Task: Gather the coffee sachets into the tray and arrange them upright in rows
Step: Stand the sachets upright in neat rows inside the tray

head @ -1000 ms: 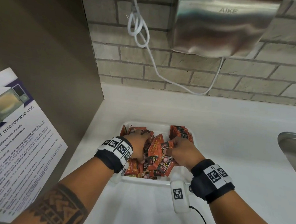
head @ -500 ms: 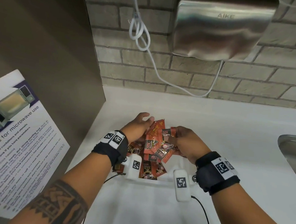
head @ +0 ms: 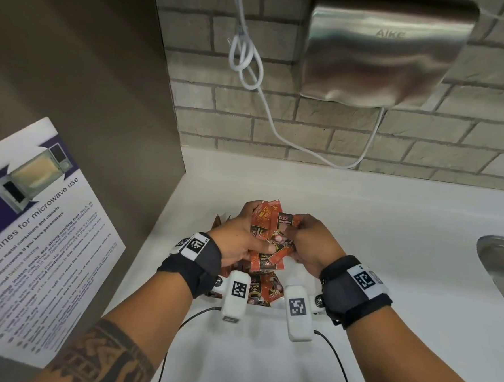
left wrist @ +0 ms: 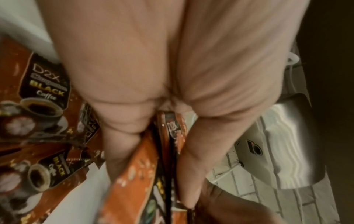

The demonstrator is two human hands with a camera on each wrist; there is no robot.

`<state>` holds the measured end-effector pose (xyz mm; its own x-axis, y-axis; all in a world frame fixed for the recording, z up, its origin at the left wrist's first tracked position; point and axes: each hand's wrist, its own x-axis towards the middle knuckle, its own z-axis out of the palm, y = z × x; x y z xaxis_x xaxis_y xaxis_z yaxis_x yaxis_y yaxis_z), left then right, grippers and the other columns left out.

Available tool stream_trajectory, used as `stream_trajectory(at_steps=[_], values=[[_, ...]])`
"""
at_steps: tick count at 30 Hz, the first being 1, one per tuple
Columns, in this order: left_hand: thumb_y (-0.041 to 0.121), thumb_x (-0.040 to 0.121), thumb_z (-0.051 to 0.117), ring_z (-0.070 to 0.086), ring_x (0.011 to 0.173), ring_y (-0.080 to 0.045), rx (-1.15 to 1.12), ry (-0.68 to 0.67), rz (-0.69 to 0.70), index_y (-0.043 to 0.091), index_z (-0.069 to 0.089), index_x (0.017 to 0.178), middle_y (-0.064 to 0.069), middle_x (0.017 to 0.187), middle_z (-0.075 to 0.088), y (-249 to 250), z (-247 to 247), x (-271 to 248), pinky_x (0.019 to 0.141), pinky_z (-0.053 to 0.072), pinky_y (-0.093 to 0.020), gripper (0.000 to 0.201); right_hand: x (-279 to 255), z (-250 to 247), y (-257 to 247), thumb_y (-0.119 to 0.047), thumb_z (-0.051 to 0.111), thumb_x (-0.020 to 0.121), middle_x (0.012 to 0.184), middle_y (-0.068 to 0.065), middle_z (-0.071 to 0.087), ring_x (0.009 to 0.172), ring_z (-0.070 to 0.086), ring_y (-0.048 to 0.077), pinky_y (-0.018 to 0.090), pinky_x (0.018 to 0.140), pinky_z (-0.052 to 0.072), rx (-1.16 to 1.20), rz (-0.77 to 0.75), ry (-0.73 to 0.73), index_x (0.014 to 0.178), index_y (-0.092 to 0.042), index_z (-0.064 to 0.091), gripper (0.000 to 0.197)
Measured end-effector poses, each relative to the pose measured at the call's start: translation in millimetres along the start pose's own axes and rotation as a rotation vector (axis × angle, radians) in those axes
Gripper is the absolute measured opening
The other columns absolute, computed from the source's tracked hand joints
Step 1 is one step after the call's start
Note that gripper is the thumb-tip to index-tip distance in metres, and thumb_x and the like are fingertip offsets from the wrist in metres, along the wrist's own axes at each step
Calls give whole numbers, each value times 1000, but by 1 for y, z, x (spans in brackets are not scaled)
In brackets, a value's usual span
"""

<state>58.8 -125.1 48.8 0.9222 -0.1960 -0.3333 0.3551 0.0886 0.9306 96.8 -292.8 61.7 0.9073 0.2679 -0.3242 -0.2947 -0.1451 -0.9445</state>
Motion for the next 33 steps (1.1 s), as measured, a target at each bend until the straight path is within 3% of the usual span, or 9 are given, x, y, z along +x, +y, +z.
stream_trajectory(at_steps=[2, 6, 11, 15, 18, 21, 24, 28, 33], values=[[-18, 82, 68, 60, 123, -36, 17, 12, 33, 35, 30, 147, -17, 133, 60, 1, -3, 1, 96, 52, -62, 92, 1, 2, 0, -7, 57, 100, 88, 10, 71, 62, 69, 13, 22, 46, 52, -38, -24, -5, 102, -10, 64, 7], [-3, 74, 76, 60, 125, -36, 32, 15, 85, 38, 33, 147, -15, 134, 61, 2, -6, 0, 97, 50, -64, 94, 4, 4, -1, -16, 63, 98, 111, 12, 71, 101, 70, 29, 39, 77, 62, -73, -16, -28, 122, -13, 57, 25], [-11, 83, 66, 56, 128, -35, -57, 18, 112, 29, 36, 148, -21, 140, 55, 1, -10, 0, 104, 45, -62, 82, 5, -6, -1, -17, 69, 93, 100, 13, 75, 89, 74, 28, 30, 62, 55, -109, -55, 30, 108, -10, 68, 17], [-19, 93, 48, 62, 110, -31, -125, 74, 139, 18, 42, 144, -25, 133, 57, 4, -12, 1, 98, 53, -51, 64, 3, -9, -3, -10, 71, 91, 98, 16, 75, 89, 74, 30, 31, 64, 56, -51, -36, 56, 93, -7, 68, 5], [-18, 94, 47, 65, 101, -25, -137, 115, 151, 16, 44, 143, -18, 124, 61, 4, -13, 3, 84, 59, -40, 60, 3, -13, -6, -9, 72, 88, 95, 18, 73, 87, 72, 32, 44, 74, 62, -53, -63, 142, 82, -10, 64, 10], [-17, 93, 50, 65, 106, -28, -114, 148, 149, 18, 45, 143, -17, 129, 62, 3, -18, 4, 88, 58, -45, 61, 4, -21, -8, -20, 70, 78, 92, 11, 75, 89, 73, 31, 54, 84, 59, -106, -79, 245, 94, -9, 64, 20], [-16, 93, 52, 65, 104, -29, -69, 154, 152, 17, 46, 141, -18, 127, 62, 3, -20, 3, 87, 58, -44, 59, 1, -23, -13, -14, 60, 89, 91, 5, 78, 88, 75, 24, 45, 89, 57, -45, -116, 218, 107, -5, 60, 21], [-5, 92, 65, 67, 108, -34, 119, 116, 177, 23, 52, 132, -20, 127, 65, 4, -20, 1, 92, 57, -47, 51, -6, -17, -19, -18, 60, 96, 94, 6, 74, 87, 71, 22, 27, 74, 52, -206, -199, 59, 116, -9, 53, 23], [41, 77, 82, 68, 110, -19, 474, 75, 198, 33, 57, 129, 4, 118, 71, 6, -19, 2, 101, 53, -48, 58, -8, -16, -18, -31, 94, 64, 96, -5, 69, 87, 68, 13, 28, 74, 55, -636, -183, -152, 121, -25, 53, 71]])
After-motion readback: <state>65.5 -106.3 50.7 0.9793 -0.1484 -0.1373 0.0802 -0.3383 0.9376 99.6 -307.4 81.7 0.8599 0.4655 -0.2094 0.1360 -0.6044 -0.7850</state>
